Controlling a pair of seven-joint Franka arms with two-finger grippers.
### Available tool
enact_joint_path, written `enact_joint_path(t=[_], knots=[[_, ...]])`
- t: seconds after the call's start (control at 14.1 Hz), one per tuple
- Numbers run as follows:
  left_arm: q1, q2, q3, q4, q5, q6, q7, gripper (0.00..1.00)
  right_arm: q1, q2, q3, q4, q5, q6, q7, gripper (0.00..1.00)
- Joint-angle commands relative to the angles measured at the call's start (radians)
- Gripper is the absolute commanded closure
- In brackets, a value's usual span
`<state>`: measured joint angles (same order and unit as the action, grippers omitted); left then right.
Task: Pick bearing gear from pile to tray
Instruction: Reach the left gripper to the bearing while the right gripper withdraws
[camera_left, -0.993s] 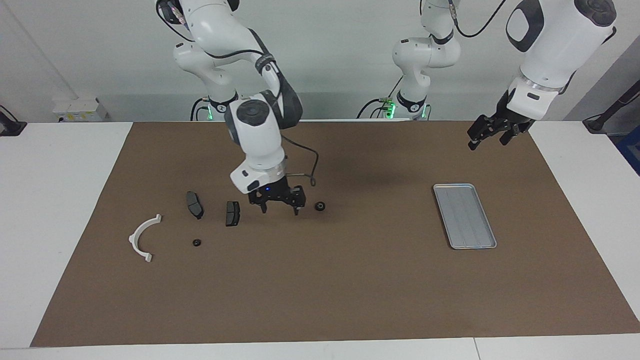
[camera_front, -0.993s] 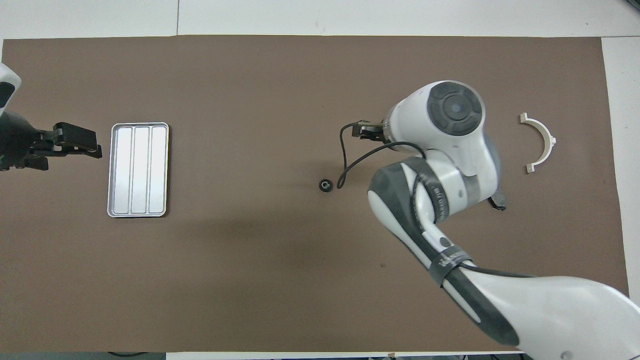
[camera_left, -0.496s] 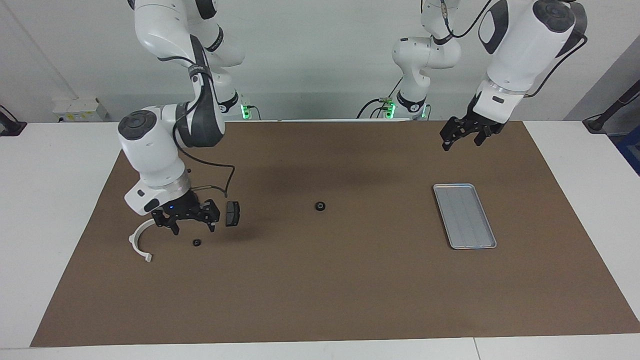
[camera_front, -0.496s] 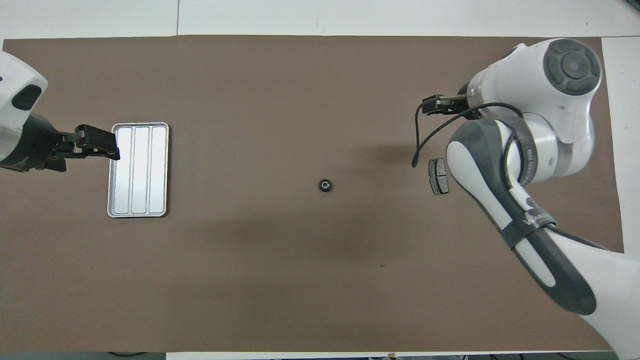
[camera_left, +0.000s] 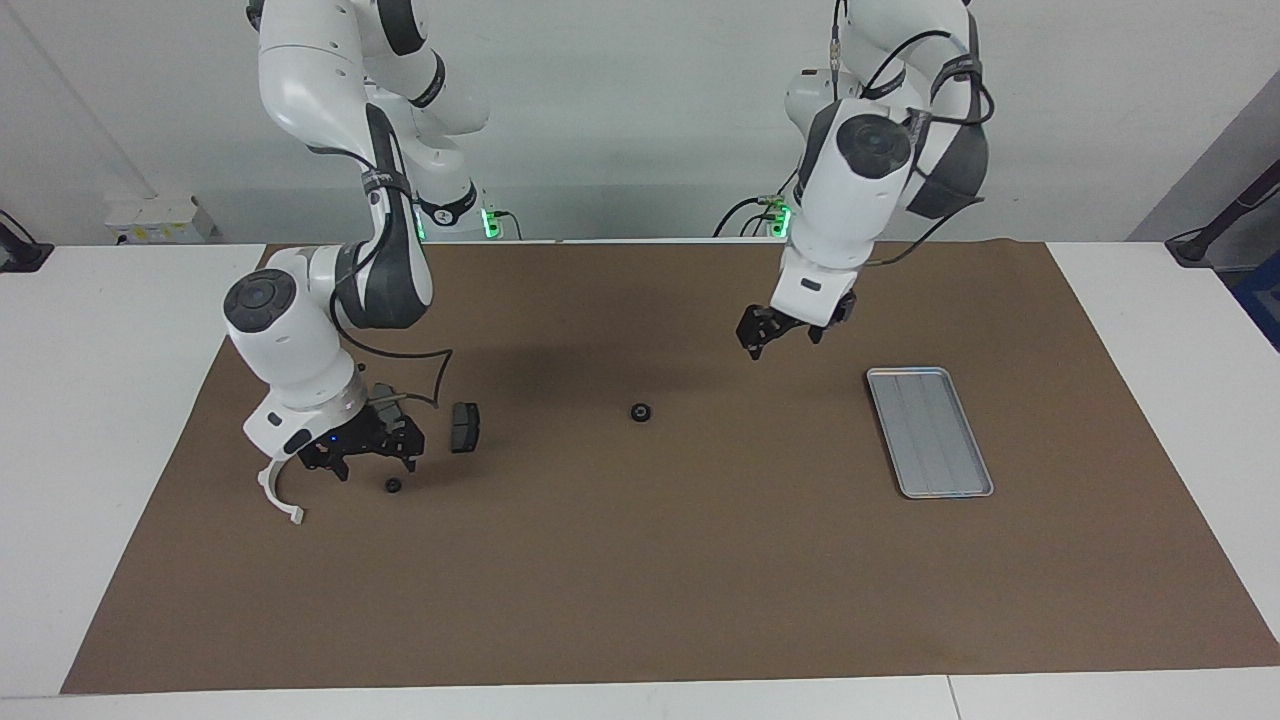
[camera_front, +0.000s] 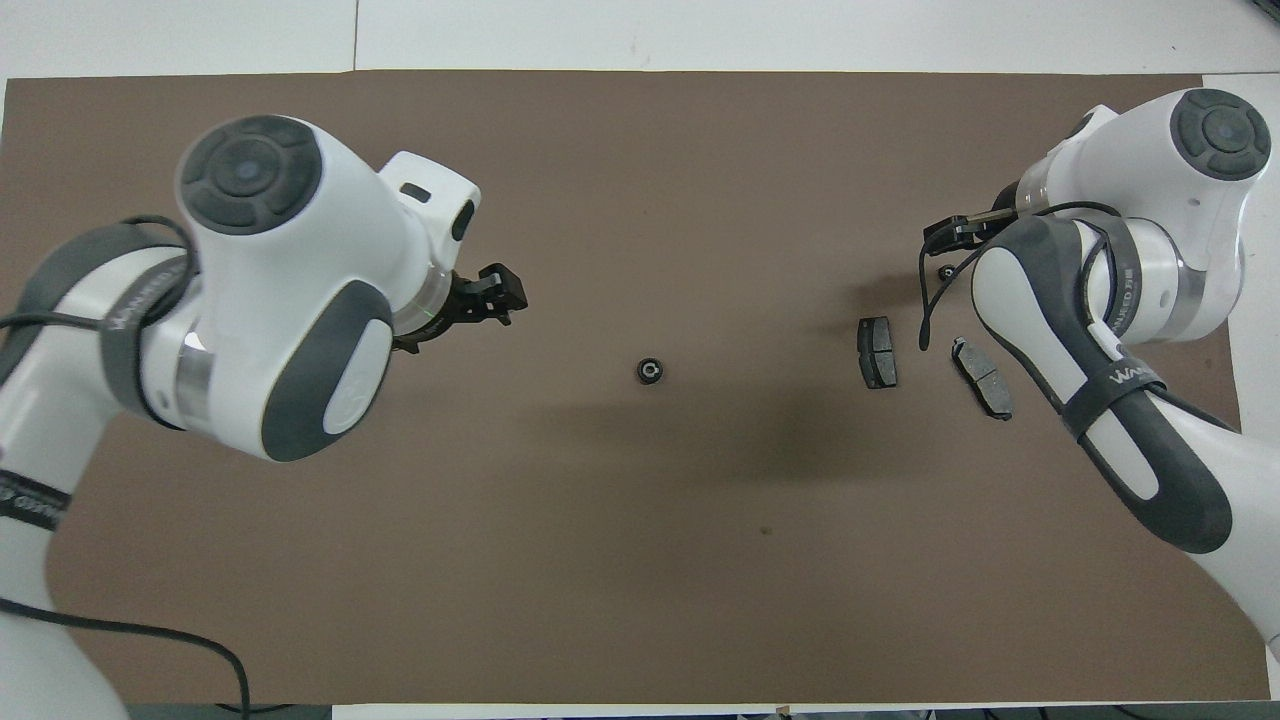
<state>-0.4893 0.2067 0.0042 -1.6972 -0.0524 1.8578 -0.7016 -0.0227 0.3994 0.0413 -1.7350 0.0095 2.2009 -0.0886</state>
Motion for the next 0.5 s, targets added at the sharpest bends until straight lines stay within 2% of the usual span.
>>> enact_joint_path(t=[0.0, 0.14, 0.21, 0.43], knots=[[-0.069, 0.133, 0.017, 0.092, 0.014, 0.021, -0.108, 0.0, -0.017, 0.015, 0.011, -0.02, -0.008, 0.029, -0.029, 0.03], [-0.119, 0.248, 0.017, 0.178, 0.017, 0.076, -0.218, 0.0, -0.028, 0.019, 0.011, -0.06, -0.008, 0.06, -0.06, 0.04], [-0.136, 0.27, 0.017, 0.18, 0.017, 0.096, -0.24, 0.0, -0.042, 0.024, 0.009, -0.072, -0.008, 0.081, -0.074, 0.04], [-0.176, 0.273, 0.016, 0.157, 0.014, 0.133, -0.303, 0.0, -0.048, 0.032, 0.011, -0.077, -0.008, 0.08, -0.091, 0.04]])
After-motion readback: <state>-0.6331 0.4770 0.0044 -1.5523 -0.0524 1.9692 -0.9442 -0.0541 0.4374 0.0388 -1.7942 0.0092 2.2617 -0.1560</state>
